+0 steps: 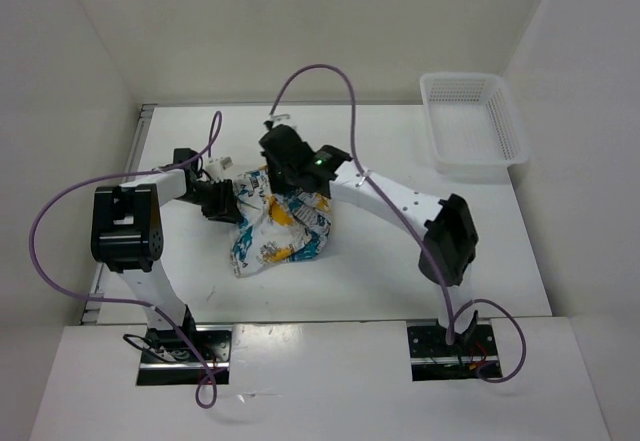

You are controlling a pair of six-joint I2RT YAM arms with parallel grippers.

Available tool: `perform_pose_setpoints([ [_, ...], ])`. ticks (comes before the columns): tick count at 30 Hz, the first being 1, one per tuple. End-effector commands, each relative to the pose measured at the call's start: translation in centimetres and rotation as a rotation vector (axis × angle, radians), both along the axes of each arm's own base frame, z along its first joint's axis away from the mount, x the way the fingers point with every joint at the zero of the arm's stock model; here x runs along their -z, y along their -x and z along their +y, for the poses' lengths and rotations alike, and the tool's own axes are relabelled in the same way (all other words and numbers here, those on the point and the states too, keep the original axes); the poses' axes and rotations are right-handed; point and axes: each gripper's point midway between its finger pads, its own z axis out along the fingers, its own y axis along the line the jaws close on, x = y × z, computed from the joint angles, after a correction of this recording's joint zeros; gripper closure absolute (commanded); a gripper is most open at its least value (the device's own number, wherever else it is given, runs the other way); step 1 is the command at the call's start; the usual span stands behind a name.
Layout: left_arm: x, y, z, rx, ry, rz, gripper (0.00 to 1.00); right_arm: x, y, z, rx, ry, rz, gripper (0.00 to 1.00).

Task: Fold and stack the shorts
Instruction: Fold the shorts

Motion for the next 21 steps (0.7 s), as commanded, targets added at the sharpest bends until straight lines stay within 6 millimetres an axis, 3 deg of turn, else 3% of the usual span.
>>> perform_pose_setpoints([
  [1,1.4,0.1,0.5,0.014,-0.022,-0.003,0.61,-0.3,1.4,3.8,-0.091,0.015,-0.020,1.00],
  [5,1.4,0.1,0.8,0.005,-0.022,-0.003,0.61,1.6,3.7,7.9,-0.186,0.052,-0.003,1.00],
  [13,1.1,0.5,1.5,-0.020,-0.010,0.016,0.61,3.1,5.1,9.7,-0.239,0.090,0.030,1.00],
  [21,-4.4,-1.4,2.8,-0.059,0.043,-0.066,0.61,4.6,5.2,10.0,-0.239,0.095,0.050,1.00],
])
